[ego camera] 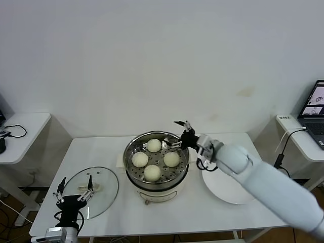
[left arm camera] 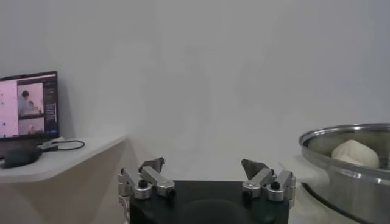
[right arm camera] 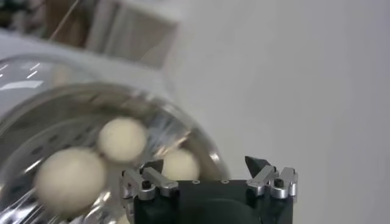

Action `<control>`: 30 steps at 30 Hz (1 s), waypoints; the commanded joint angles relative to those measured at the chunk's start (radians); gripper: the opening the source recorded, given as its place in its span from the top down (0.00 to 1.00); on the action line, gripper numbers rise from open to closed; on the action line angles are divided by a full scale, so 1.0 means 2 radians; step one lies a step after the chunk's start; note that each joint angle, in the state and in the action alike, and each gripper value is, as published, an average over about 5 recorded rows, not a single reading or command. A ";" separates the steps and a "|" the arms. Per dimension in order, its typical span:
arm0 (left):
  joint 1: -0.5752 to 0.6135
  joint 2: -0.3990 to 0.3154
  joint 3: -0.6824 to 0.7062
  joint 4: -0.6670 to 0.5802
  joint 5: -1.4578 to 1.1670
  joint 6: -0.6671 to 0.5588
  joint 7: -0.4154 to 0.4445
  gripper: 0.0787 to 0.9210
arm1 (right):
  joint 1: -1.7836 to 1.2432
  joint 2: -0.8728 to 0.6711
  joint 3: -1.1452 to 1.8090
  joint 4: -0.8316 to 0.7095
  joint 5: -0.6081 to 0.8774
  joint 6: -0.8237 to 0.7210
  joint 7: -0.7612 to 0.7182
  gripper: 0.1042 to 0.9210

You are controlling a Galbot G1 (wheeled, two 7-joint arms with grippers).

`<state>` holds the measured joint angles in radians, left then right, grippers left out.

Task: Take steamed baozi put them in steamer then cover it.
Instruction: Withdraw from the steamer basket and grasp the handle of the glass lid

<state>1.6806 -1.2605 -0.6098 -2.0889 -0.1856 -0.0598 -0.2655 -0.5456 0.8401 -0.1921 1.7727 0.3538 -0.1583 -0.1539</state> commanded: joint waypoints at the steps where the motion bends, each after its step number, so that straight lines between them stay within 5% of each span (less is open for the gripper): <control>1: -0.005 -0.006 0.004 0.033 0.086 -0.012 -0.009 0.12 | -0.347 0.136 0.397 0.027 -0.029 0.196 0.007 0.12; 10: -0.027 0.020 -0.022 0.106 0.334 -0.016 -0.020 0.12 | -0.432 0.237 0.513 0.040 -0.011 0.180 -0.009 0.12; 21: 0.001 0.057 -0.066 0.151 0.649 -0.039 -0.020 0.12 | -0.470 0.253 0.544 0.046 -0.027 0.176 0.012 0.12; 30: -0.017 0.054 -0.053 0.187 0.742 -0.045 -0.022 0.12 | -0.479 0.256 0.551 0.056 -0.029 0.171 0.015 0.12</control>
<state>1.6731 -1.1677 -0.7134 -1.8018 0.9383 -0.1326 -0.3018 -1.4194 1.3067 0.8279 1.8707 0.3045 0.1662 -0.1318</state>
